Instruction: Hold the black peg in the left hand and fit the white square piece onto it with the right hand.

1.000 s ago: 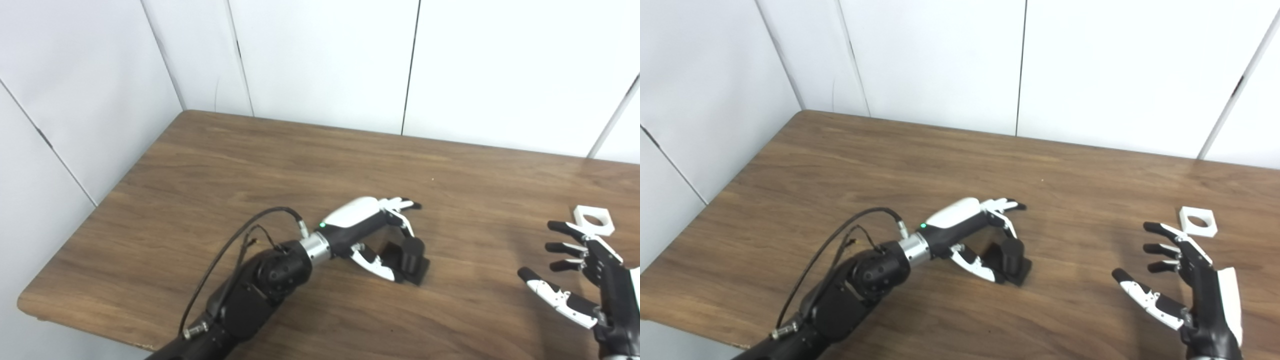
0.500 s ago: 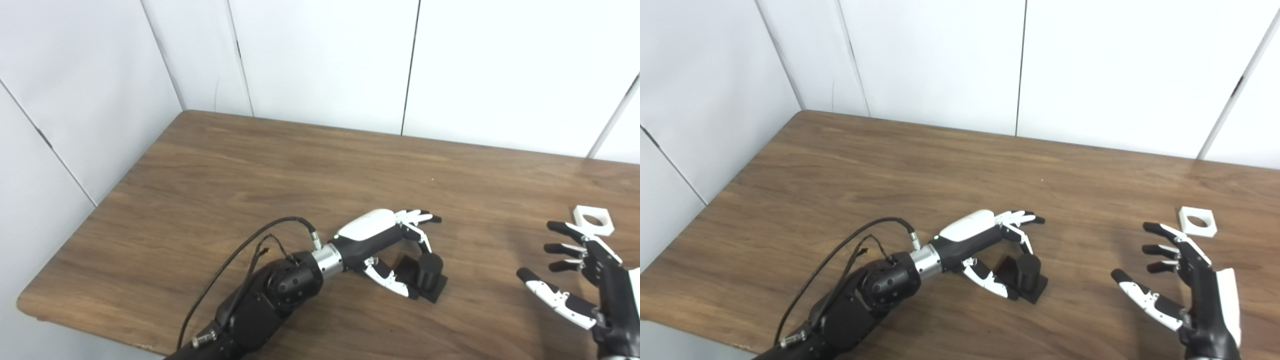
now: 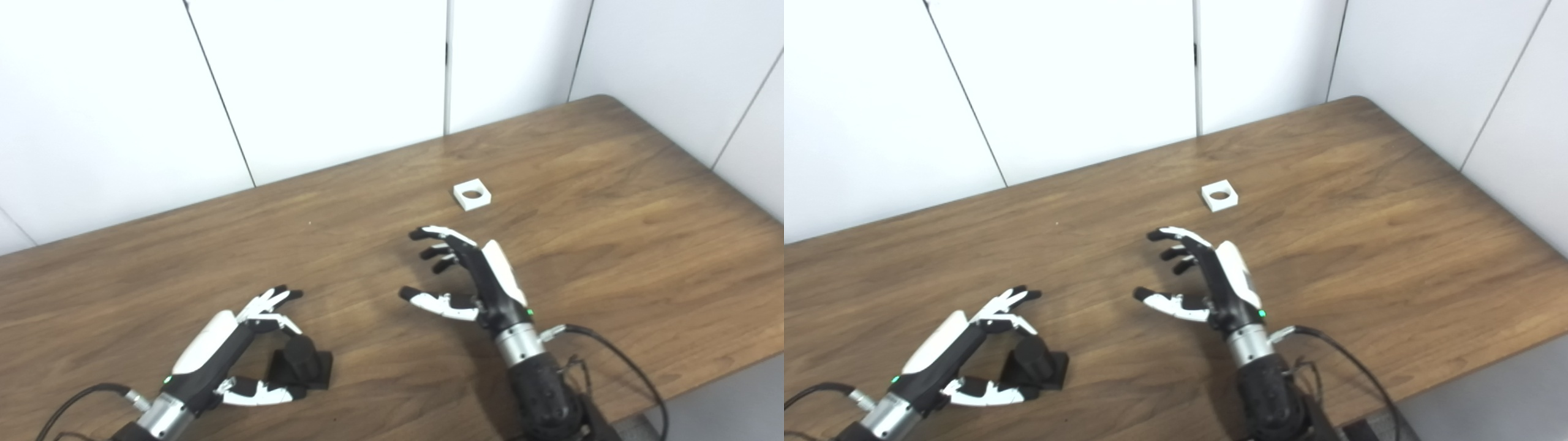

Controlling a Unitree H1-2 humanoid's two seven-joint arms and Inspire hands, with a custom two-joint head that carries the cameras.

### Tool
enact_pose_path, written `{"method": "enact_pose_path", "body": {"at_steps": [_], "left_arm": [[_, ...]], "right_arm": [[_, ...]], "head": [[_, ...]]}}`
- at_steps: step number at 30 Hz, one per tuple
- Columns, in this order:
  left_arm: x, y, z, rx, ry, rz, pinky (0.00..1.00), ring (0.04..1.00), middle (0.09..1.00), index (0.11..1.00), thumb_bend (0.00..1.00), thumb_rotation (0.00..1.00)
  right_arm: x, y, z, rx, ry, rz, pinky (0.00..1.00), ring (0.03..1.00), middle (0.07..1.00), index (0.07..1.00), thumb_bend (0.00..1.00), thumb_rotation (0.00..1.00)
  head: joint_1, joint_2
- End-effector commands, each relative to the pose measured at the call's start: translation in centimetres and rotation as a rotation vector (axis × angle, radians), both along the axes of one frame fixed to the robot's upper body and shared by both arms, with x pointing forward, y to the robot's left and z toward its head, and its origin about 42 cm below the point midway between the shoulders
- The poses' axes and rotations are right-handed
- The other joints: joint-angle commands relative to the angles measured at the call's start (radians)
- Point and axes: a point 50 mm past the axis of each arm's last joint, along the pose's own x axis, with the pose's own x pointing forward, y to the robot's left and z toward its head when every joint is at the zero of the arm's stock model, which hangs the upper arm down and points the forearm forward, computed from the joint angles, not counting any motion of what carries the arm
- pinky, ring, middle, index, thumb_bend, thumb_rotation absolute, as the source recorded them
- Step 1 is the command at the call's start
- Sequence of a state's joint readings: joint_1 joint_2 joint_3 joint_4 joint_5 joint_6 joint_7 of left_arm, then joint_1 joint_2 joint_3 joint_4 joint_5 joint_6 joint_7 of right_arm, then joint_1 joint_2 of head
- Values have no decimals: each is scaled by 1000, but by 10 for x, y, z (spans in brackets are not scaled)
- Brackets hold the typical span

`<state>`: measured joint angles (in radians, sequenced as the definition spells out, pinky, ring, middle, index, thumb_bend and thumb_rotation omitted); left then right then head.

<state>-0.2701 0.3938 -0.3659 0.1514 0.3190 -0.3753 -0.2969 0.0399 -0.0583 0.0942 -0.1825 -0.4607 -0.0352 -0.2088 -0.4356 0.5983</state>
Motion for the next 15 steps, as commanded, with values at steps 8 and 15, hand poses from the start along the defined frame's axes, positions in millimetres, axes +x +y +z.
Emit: {"method": "enact_pose_path", "body": {"at_steps": [8, 15], "left_arm": [[4, 4, 0, 44, 19, -31, 1000, 997, 938, 491, 521, 59], [0, 4, -1, 40, 33, -30, 1000, 999, 938, 491, 520, 56]], "right_arm": [[1, 10, 7, 32, -66, -20, 556, 682, 804, 735, 572, 284], [13, 0, 23, -15, -127, -19, 550, 665, 788, 725, 582, 228]], "head": [[-4, 4], [-1, 5]]}}
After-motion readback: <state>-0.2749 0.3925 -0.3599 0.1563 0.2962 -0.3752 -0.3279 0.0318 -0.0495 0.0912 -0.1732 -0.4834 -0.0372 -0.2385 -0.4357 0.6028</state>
